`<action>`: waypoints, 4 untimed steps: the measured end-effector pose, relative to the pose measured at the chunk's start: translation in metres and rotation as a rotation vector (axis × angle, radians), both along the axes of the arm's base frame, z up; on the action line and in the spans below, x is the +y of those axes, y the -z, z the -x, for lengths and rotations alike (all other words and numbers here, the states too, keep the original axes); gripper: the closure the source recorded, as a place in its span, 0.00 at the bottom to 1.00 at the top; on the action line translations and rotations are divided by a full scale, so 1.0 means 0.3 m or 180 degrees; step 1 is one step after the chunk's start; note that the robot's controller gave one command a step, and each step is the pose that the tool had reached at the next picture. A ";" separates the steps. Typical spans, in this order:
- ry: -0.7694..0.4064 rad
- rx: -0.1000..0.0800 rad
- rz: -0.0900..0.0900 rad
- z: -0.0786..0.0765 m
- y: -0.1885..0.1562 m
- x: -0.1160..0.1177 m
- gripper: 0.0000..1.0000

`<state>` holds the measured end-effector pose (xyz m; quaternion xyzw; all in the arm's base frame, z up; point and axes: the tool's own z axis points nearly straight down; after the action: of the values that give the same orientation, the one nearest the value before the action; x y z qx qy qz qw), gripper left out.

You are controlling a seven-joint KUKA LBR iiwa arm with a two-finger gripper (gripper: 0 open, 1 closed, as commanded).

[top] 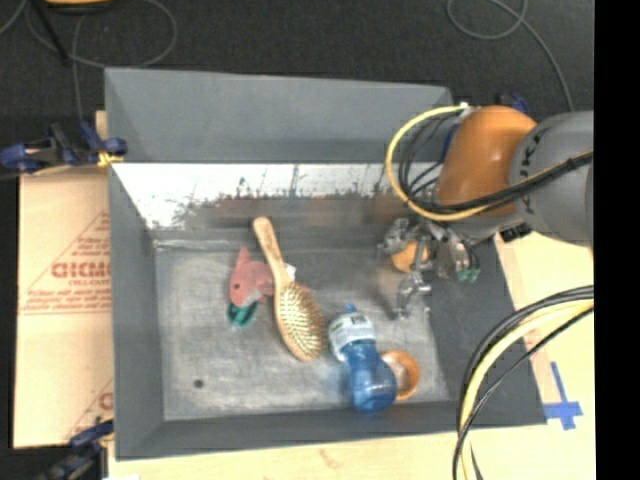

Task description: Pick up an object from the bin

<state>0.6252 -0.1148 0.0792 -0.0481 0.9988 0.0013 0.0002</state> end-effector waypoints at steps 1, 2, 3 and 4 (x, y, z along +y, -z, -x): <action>-0.0195 -0.0010 0.0014 0.279 -0.152 0.000 1.00; -0.0203 -0.0009 0.0016 0.279 -0.151 0.000 0.00; -0.0205 -0.0009 0.0016 0.279 -0.151 0.000 0.00; -0.0623 -0.0008 0.0005 0.390 -0.013 0.349 1.00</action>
Offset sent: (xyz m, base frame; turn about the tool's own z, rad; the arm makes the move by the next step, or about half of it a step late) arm 0.0000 0.0000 0.0000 0.0000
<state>0.5083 -0.0102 0.0831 -0.1455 0.9894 0.0005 0.0012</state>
